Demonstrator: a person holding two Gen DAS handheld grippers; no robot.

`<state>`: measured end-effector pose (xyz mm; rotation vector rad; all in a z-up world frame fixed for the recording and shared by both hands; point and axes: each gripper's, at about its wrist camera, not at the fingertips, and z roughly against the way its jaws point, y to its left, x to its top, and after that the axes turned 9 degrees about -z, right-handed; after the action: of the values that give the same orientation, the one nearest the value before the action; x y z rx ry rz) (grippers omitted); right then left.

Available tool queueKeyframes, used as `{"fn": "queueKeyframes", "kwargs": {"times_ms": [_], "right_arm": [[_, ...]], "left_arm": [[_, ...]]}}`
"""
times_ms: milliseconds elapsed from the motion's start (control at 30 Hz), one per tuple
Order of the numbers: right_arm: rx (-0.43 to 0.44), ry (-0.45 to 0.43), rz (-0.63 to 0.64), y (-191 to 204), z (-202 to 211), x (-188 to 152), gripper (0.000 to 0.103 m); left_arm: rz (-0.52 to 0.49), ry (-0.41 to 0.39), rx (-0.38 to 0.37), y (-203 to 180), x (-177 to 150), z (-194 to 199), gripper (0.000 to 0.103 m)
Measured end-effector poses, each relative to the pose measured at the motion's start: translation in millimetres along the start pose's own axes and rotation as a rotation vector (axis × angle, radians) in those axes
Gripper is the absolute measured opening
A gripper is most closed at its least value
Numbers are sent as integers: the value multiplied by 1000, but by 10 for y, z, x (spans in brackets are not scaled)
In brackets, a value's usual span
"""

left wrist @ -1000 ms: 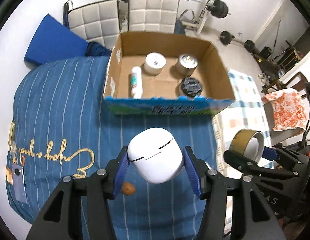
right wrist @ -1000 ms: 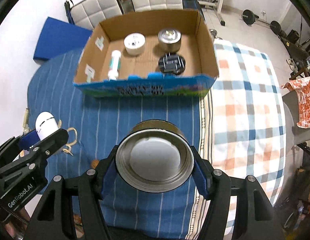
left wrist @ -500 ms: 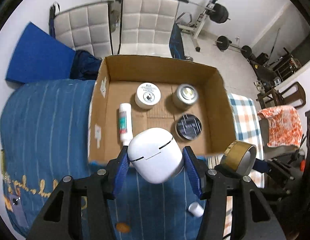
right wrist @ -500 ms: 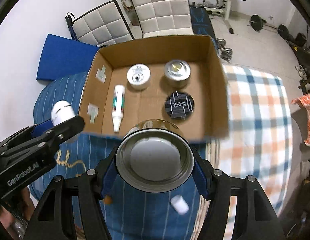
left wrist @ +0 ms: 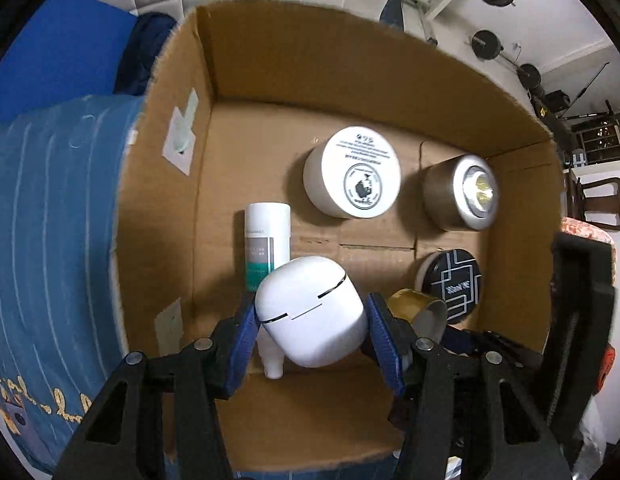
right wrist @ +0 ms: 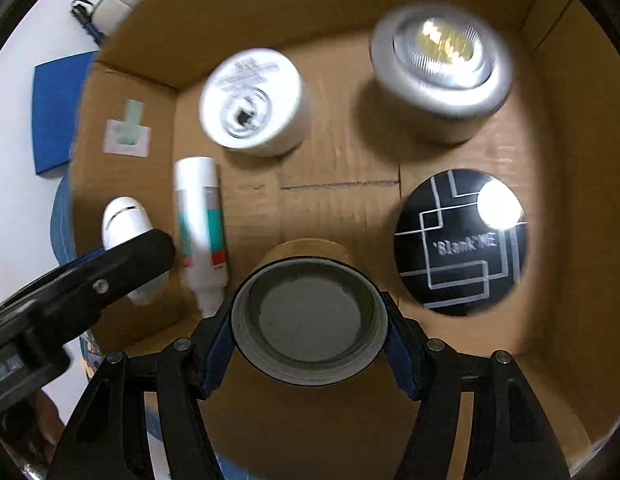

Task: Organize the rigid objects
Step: 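Carry the metal lid and white earbud case together into the cardboard box, then release the lid and earbud case in the box, lift both tools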

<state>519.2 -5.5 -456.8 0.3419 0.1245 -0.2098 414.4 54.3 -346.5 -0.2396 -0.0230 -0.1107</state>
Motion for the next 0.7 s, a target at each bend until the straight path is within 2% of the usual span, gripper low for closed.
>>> {"fn": "queueKeyframes", "kwargs": {"times_ms": [100,300,500,567,700], "right_arm": [[-41,13,-13,-77,-109,86,68],[-193,-33,22,-161,-29,221,68],[-253,4,26,-192,-134,305,68],[-275,23,16,-214,-193,316,69],[-301,19,12,-151,-267,303,69]], "left_arm": [[-9,34,-12,-24,61,-131,51],[-42,110,-20,-125,172,-370,51],[-53,178,0,-190,176,-639,52],[-64,199,27,-182,170,-720,51],[-56,198,35,-175,128,-725,53]]}}
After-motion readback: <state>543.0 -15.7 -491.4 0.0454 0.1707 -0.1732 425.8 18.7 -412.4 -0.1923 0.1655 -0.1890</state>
